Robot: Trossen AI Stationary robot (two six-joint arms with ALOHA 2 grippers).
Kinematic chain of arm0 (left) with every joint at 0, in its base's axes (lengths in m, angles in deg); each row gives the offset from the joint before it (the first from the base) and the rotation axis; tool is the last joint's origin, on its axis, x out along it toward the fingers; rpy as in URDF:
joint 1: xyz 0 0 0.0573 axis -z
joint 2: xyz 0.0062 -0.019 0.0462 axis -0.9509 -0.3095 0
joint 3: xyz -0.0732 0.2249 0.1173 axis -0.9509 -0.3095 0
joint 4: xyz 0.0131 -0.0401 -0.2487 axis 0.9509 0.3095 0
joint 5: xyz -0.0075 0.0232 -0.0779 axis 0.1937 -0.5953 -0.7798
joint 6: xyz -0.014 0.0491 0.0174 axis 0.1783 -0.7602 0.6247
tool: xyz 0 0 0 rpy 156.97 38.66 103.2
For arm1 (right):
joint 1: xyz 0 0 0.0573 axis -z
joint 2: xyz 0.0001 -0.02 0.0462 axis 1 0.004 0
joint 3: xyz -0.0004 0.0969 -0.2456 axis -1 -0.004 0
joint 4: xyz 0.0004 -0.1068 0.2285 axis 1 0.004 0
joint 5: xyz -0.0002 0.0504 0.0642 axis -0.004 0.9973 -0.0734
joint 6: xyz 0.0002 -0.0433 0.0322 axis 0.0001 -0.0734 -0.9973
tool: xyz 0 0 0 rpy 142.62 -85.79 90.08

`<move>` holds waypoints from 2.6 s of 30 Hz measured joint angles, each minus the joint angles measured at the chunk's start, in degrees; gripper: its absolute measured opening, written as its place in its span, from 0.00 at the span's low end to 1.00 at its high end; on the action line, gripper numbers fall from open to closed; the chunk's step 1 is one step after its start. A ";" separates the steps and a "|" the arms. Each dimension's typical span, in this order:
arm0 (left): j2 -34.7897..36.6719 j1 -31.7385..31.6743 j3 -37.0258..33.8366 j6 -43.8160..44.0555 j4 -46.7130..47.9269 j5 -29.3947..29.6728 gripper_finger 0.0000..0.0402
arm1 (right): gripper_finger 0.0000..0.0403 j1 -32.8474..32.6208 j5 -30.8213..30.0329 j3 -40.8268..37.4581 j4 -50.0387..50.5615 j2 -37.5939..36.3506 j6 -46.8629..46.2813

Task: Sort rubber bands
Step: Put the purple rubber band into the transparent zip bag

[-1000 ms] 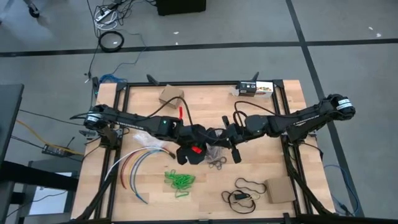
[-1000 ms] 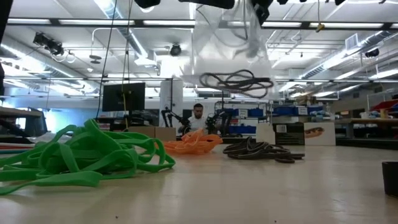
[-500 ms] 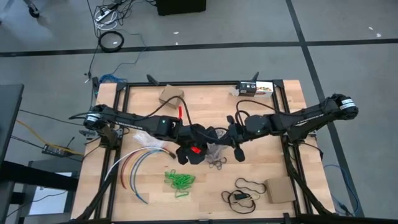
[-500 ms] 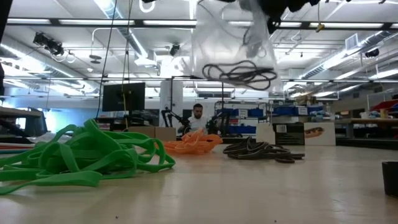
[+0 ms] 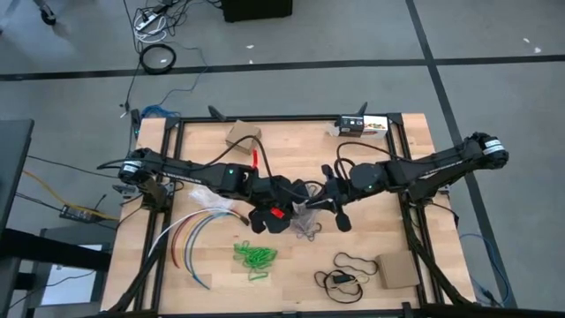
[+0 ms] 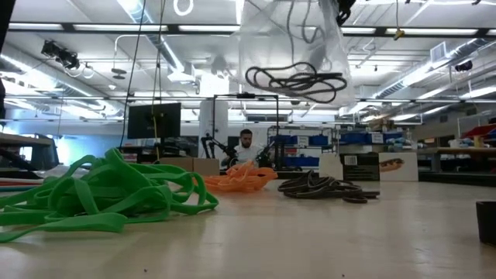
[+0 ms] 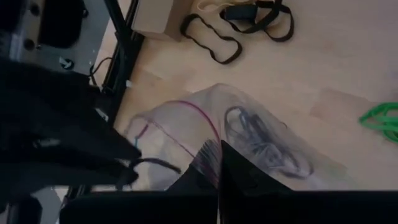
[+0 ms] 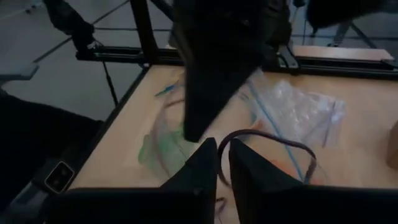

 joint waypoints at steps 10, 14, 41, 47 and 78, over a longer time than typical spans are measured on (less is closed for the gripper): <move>0.00 -0.09 0.00 0.00 2.44 2.33 0.00 | 0.28 -2.19 0.26 0.01 2.58 -0.11 -0.31; 0.00 -0.11 0.00 -0.02 2.44 3.22 0.00 | 0.36 -3.17 0.07 0.01 3.46 -0.15 -1.76; 0.00 -0.06 0.00 -0.18 2.46 3.67 0.00 | 0.38 -8.69 -27.43 -12.32 8.44 -5.44 -14.10; 0.00 0.86 0.00 -0.17 2.51 2.96 0.00 | 0.36 -5.37 -28.47 -27.27 -22.33 -5.42 -7.64; 0.00 1.05 -0.02 2.79 1.59 -1.12 0.00 | 0.09 1.81 -14.48 -26.36 -53.71 14.52 5.66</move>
